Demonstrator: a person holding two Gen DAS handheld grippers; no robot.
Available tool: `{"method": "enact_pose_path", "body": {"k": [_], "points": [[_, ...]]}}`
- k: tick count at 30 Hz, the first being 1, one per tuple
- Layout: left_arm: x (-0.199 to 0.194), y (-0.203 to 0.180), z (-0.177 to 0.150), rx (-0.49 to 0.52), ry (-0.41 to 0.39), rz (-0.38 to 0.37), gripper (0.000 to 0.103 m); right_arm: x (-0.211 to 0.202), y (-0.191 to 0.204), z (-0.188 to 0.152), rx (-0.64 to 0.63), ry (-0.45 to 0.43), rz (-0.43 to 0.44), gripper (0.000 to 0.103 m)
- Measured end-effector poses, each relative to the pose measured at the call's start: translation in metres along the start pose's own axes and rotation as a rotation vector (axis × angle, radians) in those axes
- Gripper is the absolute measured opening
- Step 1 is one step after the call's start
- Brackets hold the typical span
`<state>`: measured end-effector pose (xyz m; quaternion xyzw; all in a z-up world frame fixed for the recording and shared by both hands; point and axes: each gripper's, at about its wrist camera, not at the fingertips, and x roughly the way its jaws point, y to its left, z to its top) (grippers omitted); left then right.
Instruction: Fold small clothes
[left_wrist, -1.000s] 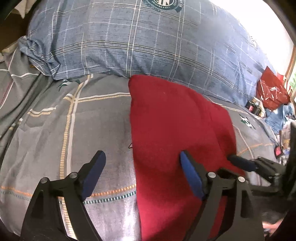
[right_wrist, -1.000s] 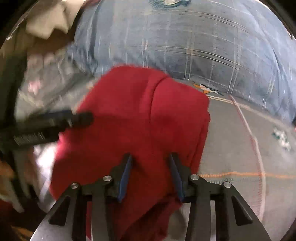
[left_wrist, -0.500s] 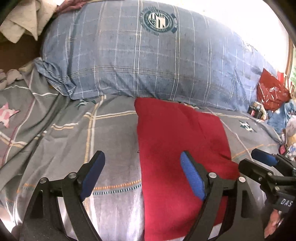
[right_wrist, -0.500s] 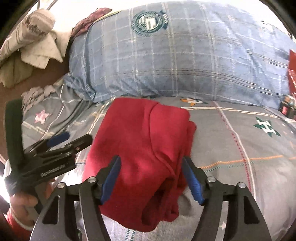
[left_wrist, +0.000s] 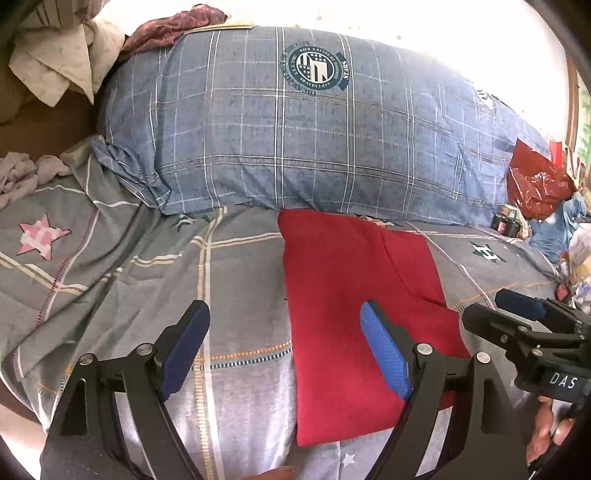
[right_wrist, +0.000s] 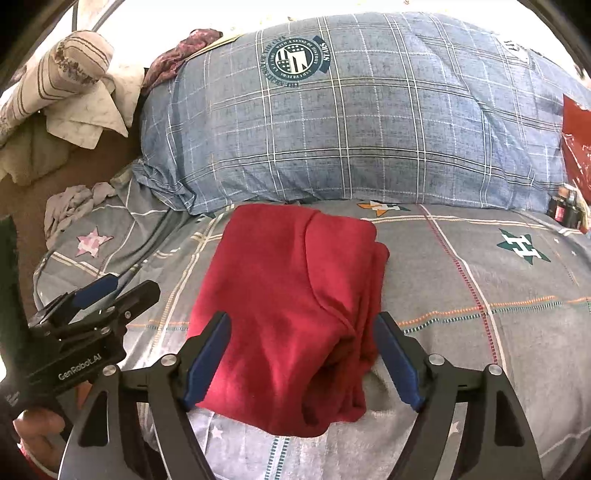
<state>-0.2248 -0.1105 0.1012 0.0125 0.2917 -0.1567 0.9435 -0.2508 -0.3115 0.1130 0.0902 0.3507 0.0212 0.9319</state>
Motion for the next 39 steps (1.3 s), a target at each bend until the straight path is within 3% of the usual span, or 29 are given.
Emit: {"method": "enact_pose_path", "body": {"k": [39], "points": [[0.011,-0.006,-0.005,0.017,0.022,0.021,0.084,0.022,0.001,-0.004,0.027,0.061,-0.002,0.081]]}}
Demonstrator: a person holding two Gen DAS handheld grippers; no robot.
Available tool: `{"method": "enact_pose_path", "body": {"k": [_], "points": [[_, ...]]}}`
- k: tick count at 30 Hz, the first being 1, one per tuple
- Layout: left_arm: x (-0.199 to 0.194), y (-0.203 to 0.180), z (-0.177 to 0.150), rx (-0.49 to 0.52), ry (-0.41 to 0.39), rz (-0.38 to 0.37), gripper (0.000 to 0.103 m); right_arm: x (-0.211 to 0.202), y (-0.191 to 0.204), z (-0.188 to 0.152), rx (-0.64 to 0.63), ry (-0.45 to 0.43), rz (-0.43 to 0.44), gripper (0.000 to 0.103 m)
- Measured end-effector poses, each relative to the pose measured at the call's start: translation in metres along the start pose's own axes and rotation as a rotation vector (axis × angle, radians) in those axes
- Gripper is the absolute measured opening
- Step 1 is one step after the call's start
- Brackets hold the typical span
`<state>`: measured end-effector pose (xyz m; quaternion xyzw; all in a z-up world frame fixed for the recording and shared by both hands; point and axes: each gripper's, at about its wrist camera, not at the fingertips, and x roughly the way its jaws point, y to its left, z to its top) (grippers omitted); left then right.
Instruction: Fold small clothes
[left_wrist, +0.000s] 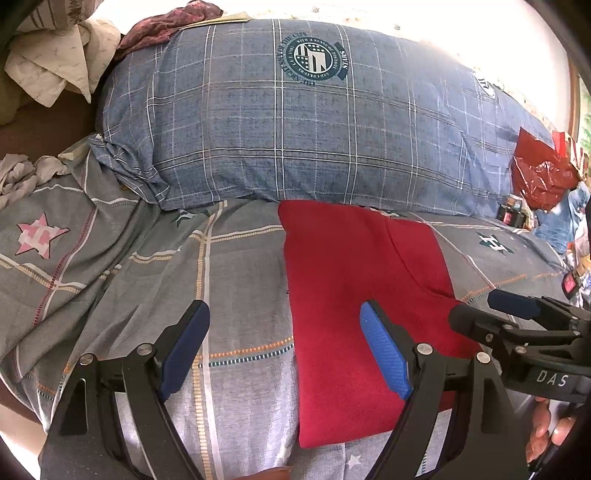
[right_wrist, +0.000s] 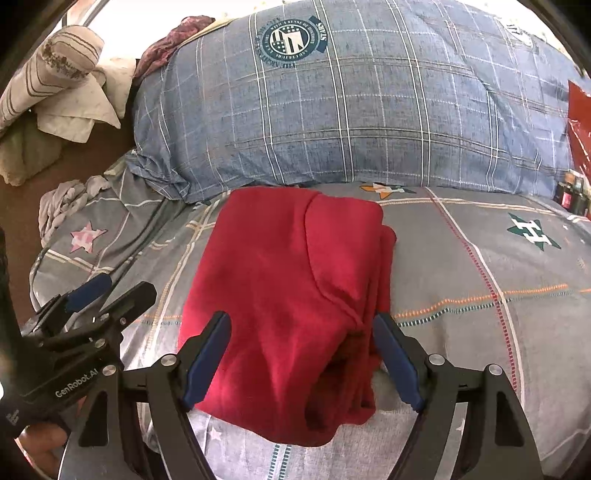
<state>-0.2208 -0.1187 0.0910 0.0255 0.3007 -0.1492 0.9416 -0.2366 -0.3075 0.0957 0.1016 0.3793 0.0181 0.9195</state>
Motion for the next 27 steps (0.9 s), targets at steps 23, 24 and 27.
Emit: {"method": "enact_pose_path", "body": {"k": [23,24,27], "points": [[0.011,0.001,0.001,0.003,0.015,-0.005,0.084,0.017,-0.001,-0.001,0.005,0.036,0.008,0.081],[0.011,0.001,0.001,0.004,0.012,-0.005,0.084,0.018,0.000,-0.001,0.005,0.038,0.008,0.081],[0.014,0.003,0.001,0.008,0.007,-0.005,0.084,0.021,-0.002,-0.001,0.008,0.042,0.012,0.081]]}}
